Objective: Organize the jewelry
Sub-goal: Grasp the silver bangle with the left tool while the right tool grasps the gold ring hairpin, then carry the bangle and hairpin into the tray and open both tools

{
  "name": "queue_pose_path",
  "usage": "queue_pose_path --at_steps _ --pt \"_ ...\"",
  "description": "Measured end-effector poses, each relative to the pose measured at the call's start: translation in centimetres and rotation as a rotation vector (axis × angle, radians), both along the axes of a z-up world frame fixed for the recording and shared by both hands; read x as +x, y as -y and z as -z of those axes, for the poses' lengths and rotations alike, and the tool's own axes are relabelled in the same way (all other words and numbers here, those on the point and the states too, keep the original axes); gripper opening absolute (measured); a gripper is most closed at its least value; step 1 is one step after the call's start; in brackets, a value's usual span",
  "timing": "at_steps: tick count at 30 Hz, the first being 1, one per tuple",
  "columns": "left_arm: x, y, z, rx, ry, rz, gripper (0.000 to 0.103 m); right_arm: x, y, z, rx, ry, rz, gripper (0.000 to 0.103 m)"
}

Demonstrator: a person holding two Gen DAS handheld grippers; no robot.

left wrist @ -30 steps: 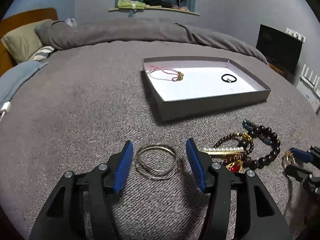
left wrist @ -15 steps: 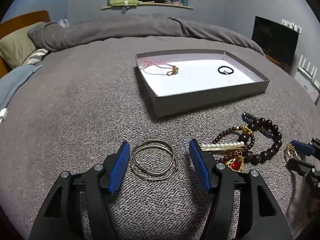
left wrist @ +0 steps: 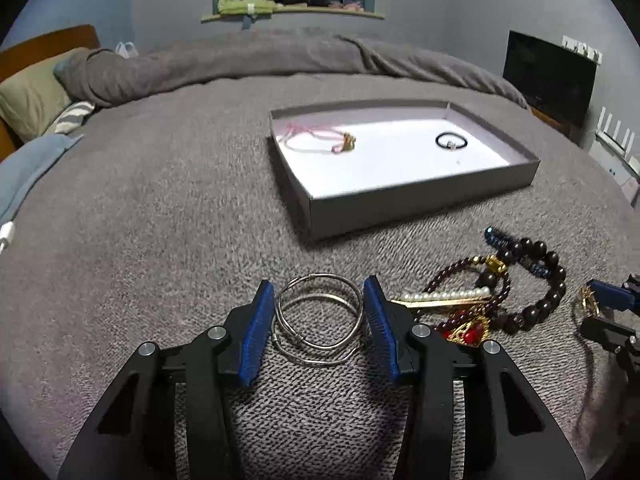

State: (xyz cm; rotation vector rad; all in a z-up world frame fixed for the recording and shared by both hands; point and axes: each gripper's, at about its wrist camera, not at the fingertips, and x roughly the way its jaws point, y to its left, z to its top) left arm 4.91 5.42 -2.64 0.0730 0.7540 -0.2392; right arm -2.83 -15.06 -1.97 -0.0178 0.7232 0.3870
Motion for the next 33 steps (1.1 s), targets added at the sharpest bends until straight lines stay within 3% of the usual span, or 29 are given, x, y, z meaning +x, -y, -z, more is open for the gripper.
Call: queue_pose_path --at_steps 7,9,12,16,17,20,26,33 --pt "-0.7 -0.3 -1.3 -0.030 0.046 -0.003 0.048 0.0 0.2 -0.1 0.004 0.000 0.001 0.042" --pt "-0.6 -0.5 -1.8 -0.050 0.040 0.001 0.032 0.3 0.3 -0.4 0.008 0.004 0.004 0.042" --pt "-0.3 -0.5 -3.0 -0.087 0.041 0.014 0.032 0.9 0.7 -1.2 0.011 0.027 0.030 0.042" --pt "-0.1 0.1 -3.4 -0.037 0.058 0.012 0.032 1.7 1.2 -1.9 0.007 0.050 0.049 0.042" --pt "-0.1 0.1 -3.2 -0.037 0.050 0.016 0.033 1.7 1.2 -1.9 0.008 0.050 0.050 0.042" --pt "0.0 0.3 -2.1 -0.032 0.024 0.038 0.054 1.7 1.2 -1.5 0.004 0.039 0.042 0.042" --pt "1.0 0.9 0.0 0.011 -0.049 0.056 0.055 1.5 1.1 -0.9 0.012 0.010 0.025 0.042" --pt "1.6 0.5 0.6 0.018 -0.070 0.027 0.055 1.5 1.3 -0.6 0.029 -0.013 0.015 0.042"
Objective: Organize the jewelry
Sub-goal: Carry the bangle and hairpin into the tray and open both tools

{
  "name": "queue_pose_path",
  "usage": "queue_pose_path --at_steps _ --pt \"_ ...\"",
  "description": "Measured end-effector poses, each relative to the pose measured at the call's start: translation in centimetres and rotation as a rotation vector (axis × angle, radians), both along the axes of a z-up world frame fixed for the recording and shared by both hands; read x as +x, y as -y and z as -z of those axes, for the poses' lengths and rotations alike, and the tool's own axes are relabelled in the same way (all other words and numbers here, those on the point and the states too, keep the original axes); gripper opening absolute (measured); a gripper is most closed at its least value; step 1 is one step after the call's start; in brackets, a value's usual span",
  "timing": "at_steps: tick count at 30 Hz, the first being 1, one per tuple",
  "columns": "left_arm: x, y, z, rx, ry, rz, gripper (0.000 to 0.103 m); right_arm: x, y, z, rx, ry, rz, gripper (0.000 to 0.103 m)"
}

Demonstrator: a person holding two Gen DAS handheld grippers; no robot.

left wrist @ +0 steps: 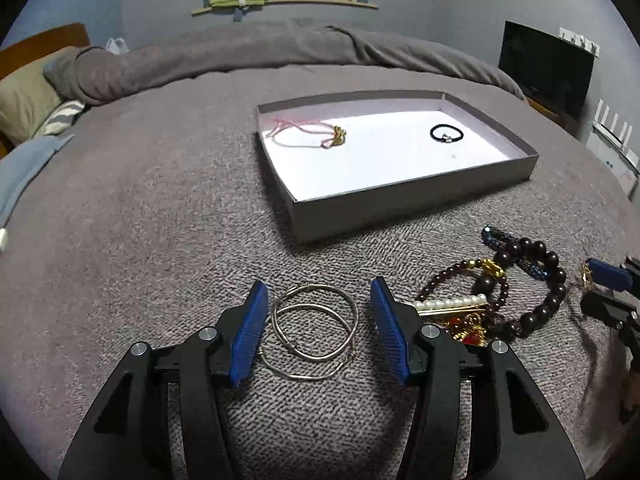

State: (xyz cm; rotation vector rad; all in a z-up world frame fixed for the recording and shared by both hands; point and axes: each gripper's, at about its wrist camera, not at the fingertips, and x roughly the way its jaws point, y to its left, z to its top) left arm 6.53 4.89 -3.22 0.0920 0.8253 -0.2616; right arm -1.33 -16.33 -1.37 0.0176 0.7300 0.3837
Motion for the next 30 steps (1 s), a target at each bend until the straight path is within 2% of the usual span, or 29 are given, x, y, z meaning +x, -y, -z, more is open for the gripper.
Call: queue_pose_path --at_steps 3,5,7,10,14,17,19,24,30 --pt "0.4 0.3 0.7 0.036 -0.029 -0.002 0.055 0.0 0.0 0.0 0.000 0.000 -0.001 0.042" --pt "0.4 0.2 0.7 0.026 -0.026 0.002 0.055 -0.1 0.0 -0.1 0.000 0.002 -0.001 0.042" --pt "0.4 0.1 0.6 0.019 -0.022 0.000 0.048 -0.1 0.0 -0.1 -0.001 0.004 0.001 0.042" --pt "0.1 0.0 0.3 0.011 -0.006 0.002 0.049 -0.2 0.1 -0.1 -0.001 0.008 0.002 0.042" --pt "-0.6 0.1 -0.7 0.003 0.038 0.008 0.048 -0.2 0.2 -0.4 -0.003 0.017 0.007 0.042" --pt "-0.8 -0.1 -2.5 -0.048 0.054 0.005 0.048 0.6 0.5 -1.2 -0.009 0.039 0.019 0.042" --pt "-0.6 0.0 -3.7 -0.066 0.070 0.018 0.049 1.8 0.8 -2.5 -0.022 0.073 0.033 0.042" --pt "1.6 1.8 -6.4 -0.034 0.141 0.039 0.049 6.3 1.8 -5.7 -0.037 0.158 0.083 0.042" --pt "6.0 3.2 -7.5 -0.054 0.167 0.026 0.049 12.5 3.9 -6.8 0.004 0.173 0.165 0.042"
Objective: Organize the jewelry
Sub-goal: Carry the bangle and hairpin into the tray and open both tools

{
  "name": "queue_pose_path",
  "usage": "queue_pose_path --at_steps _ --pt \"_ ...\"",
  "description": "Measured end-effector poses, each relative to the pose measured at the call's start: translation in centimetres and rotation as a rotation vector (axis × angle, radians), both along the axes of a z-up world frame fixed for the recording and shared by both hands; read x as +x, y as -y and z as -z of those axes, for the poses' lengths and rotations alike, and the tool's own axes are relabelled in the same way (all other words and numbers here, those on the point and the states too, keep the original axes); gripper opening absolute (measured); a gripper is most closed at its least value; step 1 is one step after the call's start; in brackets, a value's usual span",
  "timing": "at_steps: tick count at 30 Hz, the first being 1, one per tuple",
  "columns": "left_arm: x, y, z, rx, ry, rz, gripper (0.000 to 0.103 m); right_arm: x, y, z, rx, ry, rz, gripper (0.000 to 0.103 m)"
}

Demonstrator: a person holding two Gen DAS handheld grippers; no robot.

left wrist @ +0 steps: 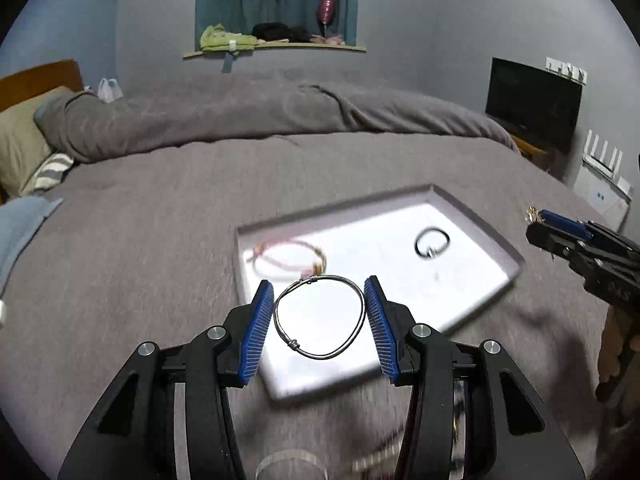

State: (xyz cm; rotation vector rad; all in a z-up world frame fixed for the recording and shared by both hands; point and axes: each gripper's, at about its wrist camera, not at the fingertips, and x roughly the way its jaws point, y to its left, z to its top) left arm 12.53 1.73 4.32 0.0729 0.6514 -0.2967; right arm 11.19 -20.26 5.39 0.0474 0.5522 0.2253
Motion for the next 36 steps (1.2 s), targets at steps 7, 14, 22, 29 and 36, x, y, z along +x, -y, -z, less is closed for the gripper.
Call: queue_pose_path --at_steps 7,14,22,29,36 --pt "4.3 0.8 2.9 -0.005 -0.079 0.000 0.049 4.5 0.7 3.3 -0.019 -0.092 0.010 0.042" --pt "4.9 0.8 6.0 0.039 -0.156 0.017 0.049 6.3 0.0 5.5 -0.024 -0.196 -0.043 0.042" --pt "5.0 1.3 6.8 0.060 -0.164 0.028 0.049 6.8 -1.1 6.8 -0.081 -0.251 -0.047 0.042" --pt "5.1 2.0 7.4 0.082 -0.170 0.044 0.049 6.8 -1.9 7.5 -0.151 -0.264 -0.044 0.042" --pt "5.1 2.0 7.6 0.082 -0.168 0.047 0.049 7.0 -2.0 7.5 -0.153 -0.269 -0.042 0.042"
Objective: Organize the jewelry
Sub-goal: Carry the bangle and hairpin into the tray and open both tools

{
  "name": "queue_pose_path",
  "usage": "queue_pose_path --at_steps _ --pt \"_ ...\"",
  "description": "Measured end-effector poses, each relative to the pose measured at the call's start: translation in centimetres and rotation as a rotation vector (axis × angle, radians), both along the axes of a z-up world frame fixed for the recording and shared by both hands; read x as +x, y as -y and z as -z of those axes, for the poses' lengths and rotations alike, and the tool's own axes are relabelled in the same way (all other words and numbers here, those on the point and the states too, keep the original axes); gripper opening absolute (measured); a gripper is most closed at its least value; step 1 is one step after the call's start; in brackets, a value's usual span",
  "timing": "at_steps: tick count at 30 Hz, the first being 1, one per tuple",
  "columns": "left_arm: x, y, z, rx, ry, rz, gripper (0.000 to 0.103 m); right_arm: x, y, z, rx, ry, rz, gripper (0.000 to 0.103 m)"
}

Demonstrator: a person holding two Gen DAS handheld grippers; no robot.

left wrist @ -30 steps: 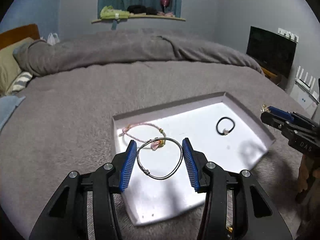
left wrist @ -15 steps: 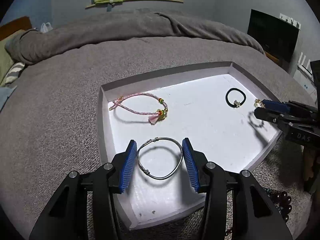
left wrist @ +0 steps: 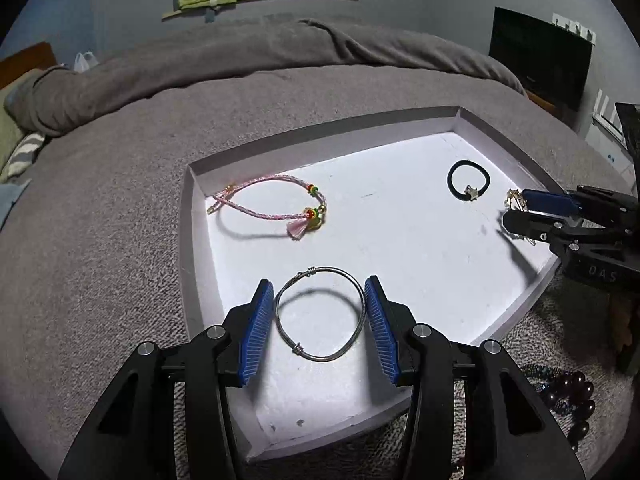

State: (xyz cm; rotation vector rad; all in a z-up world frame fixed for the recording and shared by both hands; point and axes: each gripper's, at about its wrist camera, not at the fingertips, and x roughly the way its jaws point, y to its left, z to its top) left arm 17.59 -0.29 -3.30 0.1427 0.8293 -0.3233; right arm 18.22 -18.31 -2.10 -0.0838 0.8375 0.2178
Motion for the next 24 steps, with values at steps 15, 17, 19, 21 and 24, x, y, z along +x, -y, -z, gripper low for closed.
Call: queue_pose_path --at_steps 15,17,19,21,24 --pt "-0.3 0.0 -0.3 -0.016 0.019 -0.002 0.050 -0.8 0.6 -0.9 0.035 0.051 -0.007 0.064" --pt "-0.4 -0.2 -0.6 -0.024 0.037 -0.009 0.056 -1.2 0.9 -1.5 0.050 0.087 -0.005 0.072" --pt "-0.6 -0.4 -0.9 -0.031 0.054 -0.017 0.061 -1.6 1.1 -1.9 0.061 0.112 -0.004 0.073" --pt "-0.7 -0.5 -1.2 -0.042 0.066 -0.022 0.061 -2.1 1.3 -2.4 0.070 0.143 0.001 0.077" --pt "-0.9 -0.6 -1.7 -0.045 0.086 -0.030 0.061 -2.5 1.7 -2.9 0.083 0.172 0.015 0.082"
